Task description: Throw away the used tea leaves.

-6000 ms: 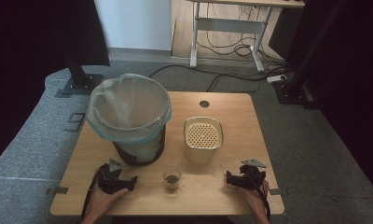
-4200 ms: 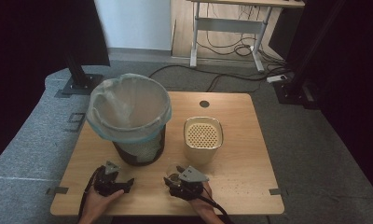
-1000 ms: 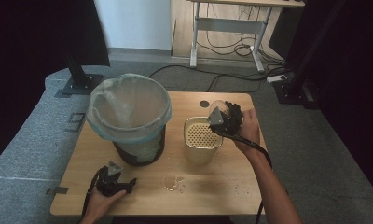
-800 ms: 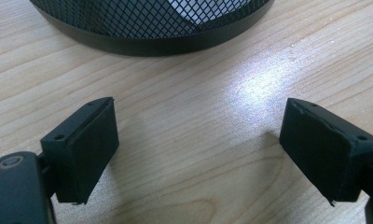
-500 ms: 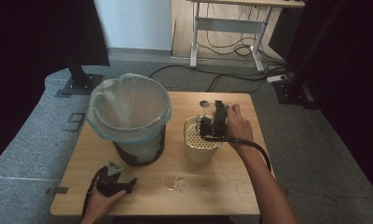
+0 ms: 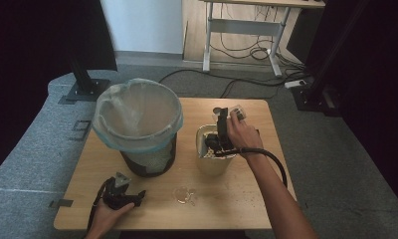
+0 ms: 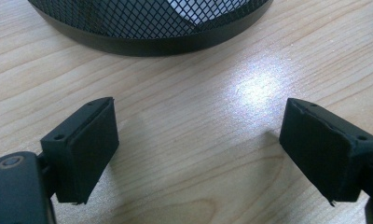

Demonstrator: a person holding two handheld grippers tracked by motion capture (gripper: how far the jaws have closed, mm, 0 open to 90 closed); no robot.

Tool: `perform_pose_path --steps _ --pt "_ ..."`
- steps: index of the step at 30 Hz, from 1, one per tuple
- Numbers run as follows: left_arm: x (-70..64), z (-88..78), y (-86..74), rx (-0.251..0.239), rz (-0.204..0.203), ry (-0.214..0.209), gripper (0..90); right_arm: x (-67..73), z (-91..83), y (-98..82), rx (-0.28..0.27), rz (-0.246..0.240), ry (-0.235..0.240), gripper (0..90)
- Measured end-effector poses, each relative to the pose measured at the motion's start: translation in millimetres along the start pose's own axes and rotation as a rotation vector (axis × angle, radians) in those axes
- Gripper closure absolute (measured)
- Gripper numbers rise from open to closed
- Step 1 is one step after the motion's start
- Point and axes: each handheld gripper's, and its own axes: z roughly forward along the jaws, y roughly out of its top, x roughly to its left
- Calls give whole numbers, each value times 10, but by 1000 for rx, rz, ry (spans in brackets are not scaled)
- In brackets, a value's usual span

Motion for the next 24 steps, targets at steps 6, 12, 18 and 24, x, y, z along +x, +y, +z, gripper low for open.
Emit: perform_pose_path --steps 6,12,18,24 --pt "1 0 1 1 1 -1 110 47 3 60 6 -100 -23 394" --pt "1 0 1 1 1 -1 110 62 2 100 2 -175 -58 423" --pt "-2 4 3 -1 -1 0 108 4 -25 110 0 -296 -99 453" --pt "-2 4 3 -1 -2 0 108 -3 -35 93 5 -365 -119 465"
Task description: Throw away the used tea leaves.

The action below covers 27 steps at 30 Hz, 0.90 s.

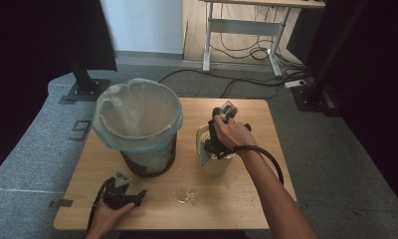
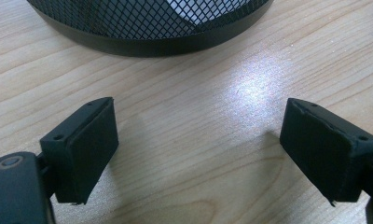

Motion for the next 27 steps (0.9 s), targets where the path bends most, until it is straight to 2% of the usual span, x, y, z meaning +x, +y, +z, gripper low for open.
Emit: perform_pose_path --steps 1,4,6,8,9,11,12,13,14,15,16,17,18,19,20,21,23,24,25,26,27 --pt "0 1 1 1 1 -1 108 -43 19 -45 13 14 2 466" --pt "1 0 2 2 2 -1 107 -55 9 -39 3 -17 13 466" --pt "1 0 1 2 2 -2 107 -66 3 -21 -6 -19 3 467" --pt "1 1 1 1 1 -1 108 -46 -19 22 -7 -50 2 467" --pt "2 0 1 1 2 -2 107 -49 -27 31 2 -48 -3 467" --pt "2 1 2 2 2 -3 107 -96 -26 20 -2 8 6 467" --pt "2 1 2 2 2 -3 107 -96 -26 20 -2 8 6 467" --pt "2 1 3 2 2 -2 107 -91 -26 16 13 27 15 465" --pt "2 0 3 3 2 -2 107 -94 -15 11 3 -32 7 464" --pt "2 0 3 3 2 -2 108 -94 -15 11 3 -32 7 464" --pt "2 0 3 3 3 -3 108 -84 -30 16 10 -16 17 464" --pt "2 0 4 4 3 -3 107 -91 -10 -4 17 44 16 464" --pt "2 0 4 4 3 -3 107 -77 -12 15 34 32 17 464" --pt "2 1 6 5 2 -2 106 -67 -23 48 24 -34 12 464" --pt "1 0 6 5 3 -2 106 -42 -51 84 12 -30 3 465" --pt "2 0 4 4 3 -3 107 -41 -52 90 -1 -3 -3 465" --pt "2 -1 2 4 3 -3 107 -45 -29 71 9 13 -8 465" --pt "3 -1 2 4 4 -3 107 -48 -9 45 28 -2 -7 464" --pt "3 0 3 4 3 -4 106 -40 -6 1 26 -63 -16 465" --pt "3 0 3 4 3 -4 106 -40 -6 1 26 -63 -16 465" --pt "3 0 4 4 3 -4 106 -55 7 -82 47 -69 -24 464"
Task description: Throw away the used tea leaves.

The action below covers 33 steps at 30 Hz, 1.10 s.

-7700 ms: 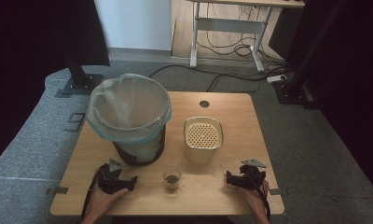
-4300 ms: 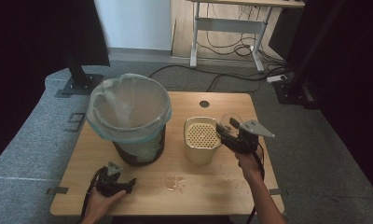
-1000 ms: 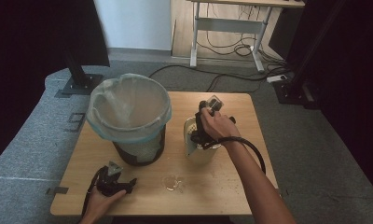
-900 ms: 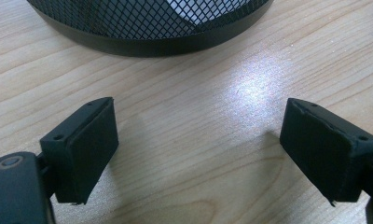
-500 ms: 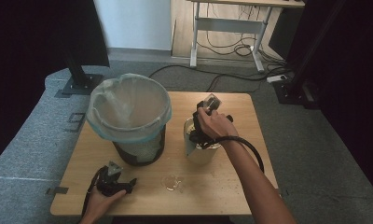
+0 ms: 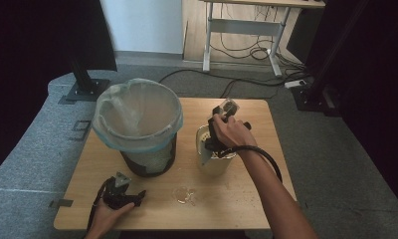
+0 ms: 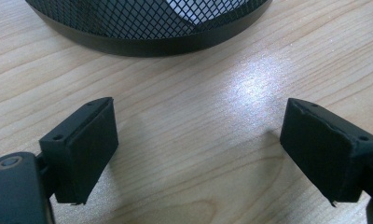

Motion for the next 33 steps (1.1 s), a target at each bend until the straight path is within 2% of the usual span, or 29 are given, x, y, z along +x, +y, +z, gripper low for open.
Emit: perform_pose_path --steps 1,2,3,4,6,7,11,13,16,17,18,19,20,23,24,26,28,29,30,31,33 --pt "-1 2 1 0 -1 0 105 -21 26 -37 34 -3 -2 463" --pt "-1 2 2 0 -1 0 105 -21 26 -37 34 -3 -2 463" --pt "-2 2 3 0 -1 1 105 -23 27 -34 27 -40 -26 464" --pt "-2 0 2 2 0 0 106 46 -57 68 -38 -84 -38 466" --pt "-2 -1 0 1 0 0 106 68 -55 88 -27 -85 -35 466" --pt "-2 -1 -2 1 1 0 106 80 -46 88 -26 -107 -39 465" --pt "-1 1 1 1 1 -1 103 99 -41 62 -28 -98 -36 465" --pt "-1 3 2 1 2 -1 102 97 -22 26 -12 -99 -38 465" --pt "-3 4 3 0 0 0 102 54 -10 -29 24 -86 -76 466" --pt "-4 7 8 3 0 1 101 33 -7 -19 38 -116 -83 465" --pt "-6 8 11 4 0 1 99 47 -13 61 31 -137 -81 466" --pt "-7 9 14 5 0 1 99 49 -40 122 -11 -146 -87 471" --pt "-6 9 15 7 2 0 99 34 -62 148 -28 -144 -94 471" --pt "-9 10 13 4 -1 2 99 -37 -38 62 38 -128 -97 470" --pt "-10 10 15 6 -1 3 99 -30 -45 63 22 -157 -103 470" --pt "-11 11 16 6 -2 2 98 -12 -63 84 7 -175 -99 470" --pt "-9 12 16 6 0 1 98 -11 -87 130 -7 -155 -104 472" --pt "-10 12 16 6 -1 2 98 -4 -82 140 8 -145 -92 471" --pt "-11 12 17 6 -1 2 97 18 -95 166 14 -168 -84 471" --pt "-11 12 16 6 -1 2 98 44 -110 193 -24 -182 -87 473" --pt "-10 11 16 6 1 1 98 51 -123 198 -36 -168 -77 473"
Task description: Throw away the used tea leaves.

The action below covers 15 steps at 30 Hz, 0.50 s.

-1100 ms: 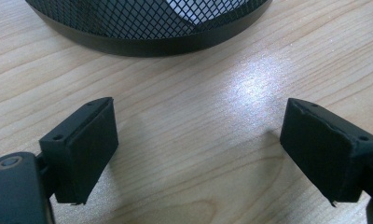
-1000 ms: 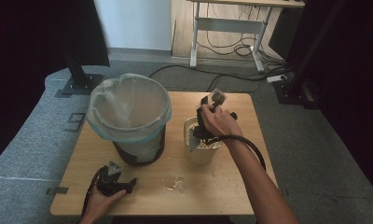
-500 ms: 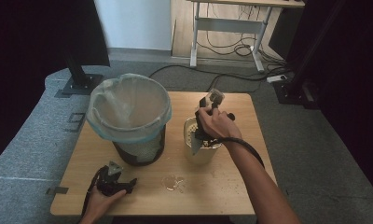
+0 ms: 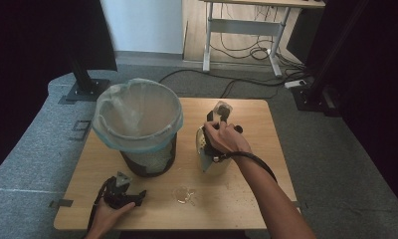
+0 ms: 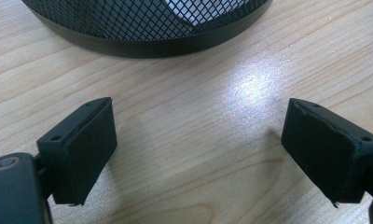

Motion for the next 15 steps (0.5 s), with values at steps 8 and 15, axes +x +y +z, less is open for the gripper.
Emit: perform_pose_path --steps 8,15 --pt "0 -3 -3 1 2 -2 97 97 18 28 22 40 33 475" --pt "0 -3 -2 2 2 -2 95 -94 129 -130 94 46 11 479"
